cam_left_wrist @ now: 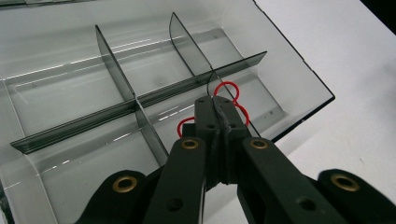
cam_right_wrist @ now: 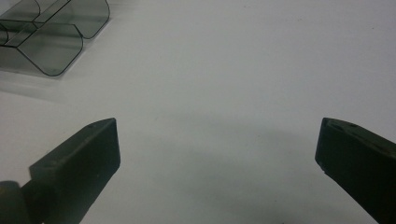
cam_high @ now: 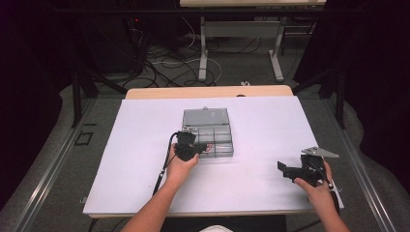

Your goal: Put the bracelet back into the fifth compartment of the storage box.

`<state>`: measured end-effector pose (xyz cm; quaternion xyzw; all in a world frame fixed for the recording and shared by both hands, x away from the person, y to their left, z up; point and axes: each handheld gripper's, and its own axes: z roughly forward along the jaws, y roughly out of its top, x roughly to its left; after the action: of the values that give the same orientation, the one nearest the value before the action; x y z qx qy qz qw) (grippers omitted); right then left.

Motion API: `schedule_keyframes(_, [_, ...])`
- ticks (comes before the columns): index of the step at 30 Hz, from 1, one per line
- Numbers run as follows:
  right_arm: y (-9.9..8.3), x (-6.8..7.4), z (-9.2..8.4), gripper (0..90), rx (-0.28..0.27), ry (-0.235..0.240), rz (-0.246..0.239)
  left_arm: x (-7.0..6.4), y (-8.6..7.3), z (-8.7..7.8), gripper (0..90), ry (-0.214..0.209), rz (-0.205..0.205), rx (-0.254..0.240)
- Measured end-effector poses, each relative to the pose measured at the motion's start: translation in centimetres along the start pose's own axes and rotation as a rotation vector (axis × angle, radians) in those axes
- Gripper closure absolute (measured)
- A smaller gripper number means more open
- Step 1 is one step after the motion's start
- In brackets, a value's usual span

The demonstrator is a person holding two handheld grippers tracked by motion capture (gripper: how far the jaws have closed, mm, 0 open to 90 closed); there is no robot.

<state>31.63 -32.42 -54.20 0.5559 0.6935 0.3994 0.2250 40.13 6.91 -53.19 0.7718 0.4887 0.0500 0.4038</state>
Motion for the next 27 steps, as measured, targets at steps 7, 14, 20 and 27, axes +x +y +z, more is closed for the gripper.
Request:
schedule_keyframes(7, [0.01,-0.03,-0.04,0.0,0.004,0.006,-0.002,0.09,0.02,-0.03,84.7,-0.016,-0.011,-0.004])
schedule_keyframes(14, [0.02,-0.04,-0.05,0.0,0.007,0.01,-0.002,0.03,0.07,-0.28,78.6,-0.031,-0.012,-0.017])
schedule_keyframes(20, [-0.01,-0.15,-0.02,0.0,0.011,0.01,0.005,0.25,0.17,-0.43,74.0,-0.03,-0.023,-0.025])
schedule_keyframes(27, [-0.12,-0.19,0.17,0.0,0.003,0.002,0.011,0.42,0.27,-0.7,66.3,-0.04,-0.041,-0.032])
